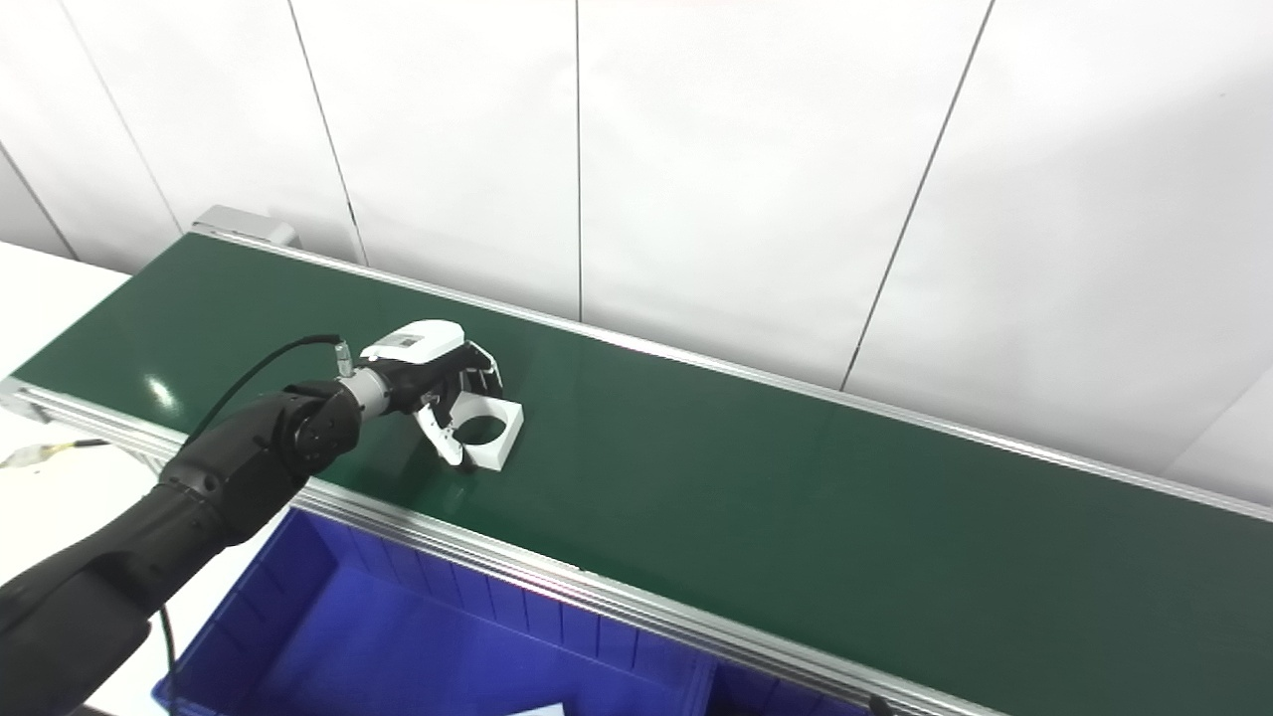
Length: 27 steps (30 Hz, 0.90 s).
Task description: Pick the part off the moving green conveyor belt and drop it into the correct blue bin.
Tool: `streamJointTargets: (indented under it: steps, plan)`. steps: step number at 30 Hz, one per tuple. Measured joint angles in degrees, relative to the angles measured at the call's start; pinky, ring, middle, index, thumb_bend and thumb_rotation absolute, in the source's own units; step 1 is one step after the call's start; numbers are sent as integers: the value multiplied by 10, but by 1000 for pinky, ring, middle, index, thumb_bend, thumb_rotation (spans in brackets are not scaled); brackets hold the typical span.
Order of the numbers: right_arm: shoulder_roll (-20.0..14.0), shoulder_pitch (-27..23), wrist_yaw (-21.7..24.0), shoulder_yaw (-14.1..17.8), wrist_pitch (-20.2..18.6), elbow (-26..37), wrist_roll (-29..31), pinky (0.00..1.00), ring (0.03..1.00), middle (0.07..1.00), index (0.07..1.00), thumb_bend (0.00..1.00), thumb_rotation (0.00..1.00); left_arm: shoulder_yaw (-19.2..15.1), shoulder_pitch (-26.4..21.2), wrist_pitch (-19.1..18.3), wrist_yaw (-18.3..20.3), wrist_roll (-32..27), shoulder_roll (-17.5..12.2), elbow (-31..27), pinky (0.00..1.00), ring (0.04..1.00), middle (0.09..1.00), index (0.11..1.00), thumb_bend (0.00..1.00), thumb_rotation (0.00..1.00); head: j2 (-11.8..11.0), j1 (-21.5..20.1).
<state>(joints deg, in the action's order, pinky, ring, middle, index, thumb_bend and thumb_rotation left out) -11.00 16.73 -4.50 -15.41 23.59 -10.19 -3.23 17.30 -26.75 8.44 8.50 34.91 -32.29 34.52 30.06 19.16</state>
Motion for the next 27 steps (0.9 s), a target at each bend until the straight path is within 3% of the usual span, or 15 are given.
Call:
streamJointTargets:
  steps: [6,10,17,20,27]
  plan:
    - [3,0,-3,-4,0,5,-2,739,785,828,956,865,412,-19,7,12,4,-20,0,-33,466,447,514,486,500,0,12,-14]
    - [5,2,-9,-11,0,14,-6,715,779,831,951,855,410,-76,40,51,-13,-70,-1,-104,465,445,499,485,502,0,53,-81]
    - [5,3,-31,-23,0,31,-22,735,786,818,924,874,391,-138,89,126,-20,-151,-7,-203,400,419,477,527,498,0,91,-162]
    - [6,7,-39,-28,0,44,-28,751,795,823,922,876,388,-147,108,142,-14,-182,-5,-235,417,433,480,519,499,0,113,-209]
    - [28,11,-61,-39,0,66,-58,757,786,818,925,869,394,-147,153,165,-10,-237,13,-272,395,426,490,518,498,0,145,-268]
